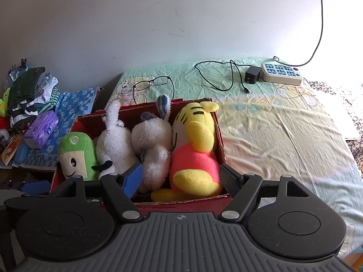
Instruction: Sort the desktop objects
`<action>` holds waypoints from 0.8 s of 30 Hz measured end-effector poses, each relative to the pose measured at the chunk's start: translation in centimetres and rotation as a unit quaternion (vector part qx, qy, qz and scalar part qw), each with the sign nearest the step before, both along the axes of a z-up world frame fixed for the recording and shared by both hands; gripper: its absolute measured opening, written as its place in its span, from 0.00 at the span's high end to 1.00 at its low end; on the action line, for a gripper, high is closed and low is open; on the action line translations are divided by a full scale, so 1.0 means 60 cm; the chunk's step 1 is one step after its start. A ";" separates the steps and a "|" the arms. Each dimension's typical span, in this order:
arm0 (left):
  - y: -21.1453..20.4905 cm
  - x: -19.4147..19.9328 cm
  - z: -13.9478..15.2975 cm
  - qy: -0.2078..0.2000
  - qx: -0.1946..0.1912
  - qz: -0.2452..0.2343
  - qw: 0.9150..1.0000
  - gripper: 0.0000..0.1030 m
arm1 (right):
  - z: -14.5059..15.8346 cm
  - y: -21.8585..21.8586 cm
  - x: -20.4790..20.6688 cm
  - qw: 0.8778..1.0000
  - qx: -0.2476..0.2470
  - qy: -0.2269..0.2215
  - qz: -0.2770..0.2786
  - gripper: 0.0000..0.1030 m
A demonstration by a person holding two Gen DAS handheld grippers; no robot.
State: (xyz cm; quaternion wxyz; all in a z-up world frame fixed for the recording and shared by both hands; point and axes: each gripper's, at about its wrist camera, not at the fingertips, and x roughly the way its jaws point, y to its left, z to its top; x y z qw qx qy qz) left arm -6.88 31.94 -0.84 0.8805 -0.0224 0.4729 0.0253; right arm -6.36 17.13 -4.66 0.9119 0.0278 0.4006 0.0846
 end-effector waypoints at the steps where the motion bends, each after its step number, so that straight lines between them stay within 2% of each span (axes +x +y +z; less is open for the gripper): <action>1: -0.001 0.003 0.000 0.000 0.002 -0.001 1.000 0.01 | 0.000 0.000 0.003 1.000 -0.002 -0.002 -0.001 0.26; 6: -0.010 0.019 0.000 -0.004 0.020 -0.002 1.000 0.01 | -0.002 -0.001 0.021 1.000 -0.009 -0.001 -0.004 0.26; 10: -0.012 0.038 -0.005 0.011 0.024 0.005 1.000 0.01 | -0.006 0.000 0.037 1.000 -0.012 0.004 0.003 0.26; 24: -0.011 0.086 -0.004 0.018 0.020 0.021 0.999 0.01 | -0.013 -0.001 0.092 1.000 -0.019 0.016 0.015 0.25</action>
